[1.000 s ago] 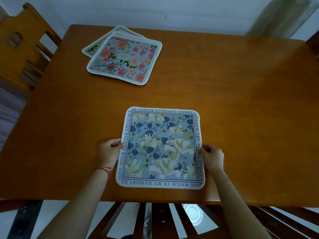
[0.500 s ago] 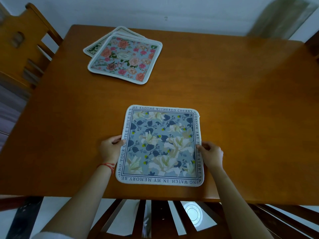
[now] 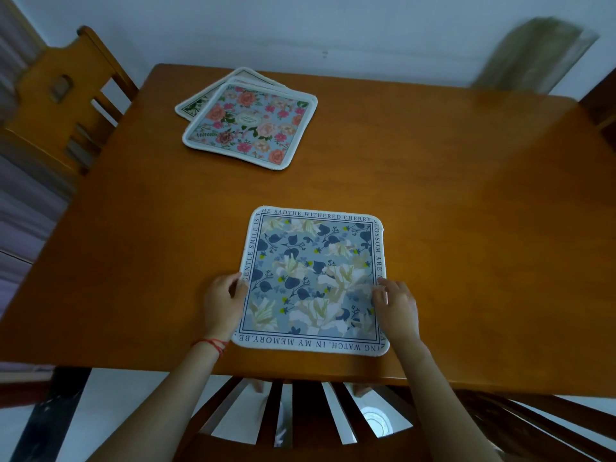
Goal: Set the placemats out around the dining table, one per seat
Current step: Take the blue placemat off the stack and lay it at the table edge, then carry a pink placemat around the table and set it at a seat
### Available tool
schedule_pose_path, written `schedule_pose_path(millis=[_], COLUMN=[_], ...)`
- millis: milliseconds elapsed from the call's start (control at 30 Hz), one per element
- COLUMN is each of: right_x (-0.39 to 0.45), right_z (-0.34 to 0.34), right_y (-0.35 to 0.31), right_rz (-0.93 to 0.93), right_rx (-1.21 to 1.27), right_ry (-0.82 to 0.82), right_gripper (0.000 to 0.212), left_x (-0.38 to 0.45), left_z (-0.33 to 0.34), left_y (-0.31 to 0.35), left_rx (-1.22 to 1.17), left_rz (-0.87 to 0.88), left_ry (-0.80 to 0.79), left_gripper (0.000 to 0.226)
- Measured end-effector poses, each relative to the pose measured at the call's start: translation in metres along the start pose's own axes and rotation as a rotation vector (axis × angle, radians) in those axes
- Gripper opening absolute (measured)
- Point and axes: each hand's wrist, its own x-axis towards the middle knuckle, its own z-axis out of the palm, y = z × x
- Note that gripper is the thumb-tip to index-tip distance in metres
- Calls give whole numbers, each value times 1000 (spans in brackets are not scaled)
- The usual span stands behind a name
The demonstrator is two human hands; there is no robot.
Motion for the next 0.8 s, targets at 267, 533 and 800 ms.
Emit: schedule_pose_path(millis=[267,533,800], right_x=[-24,-43,-81], right_z=[7,22,55], right_y=[-38,-86,-167], right_rz=[-264,-395,-521], right_rx=[-153,-221,-221], right_ry=[-111,-150,-168], right_gripper=[39,44,62], left_x=[-23,-32,-45], left_z=[-16,-61,-136], left_y=[3,-8,-55], left_rx=[278,391,393], left_rz=[223,232,166], left_ry=[-112,-46,28], left_gripper=[43,51,53])
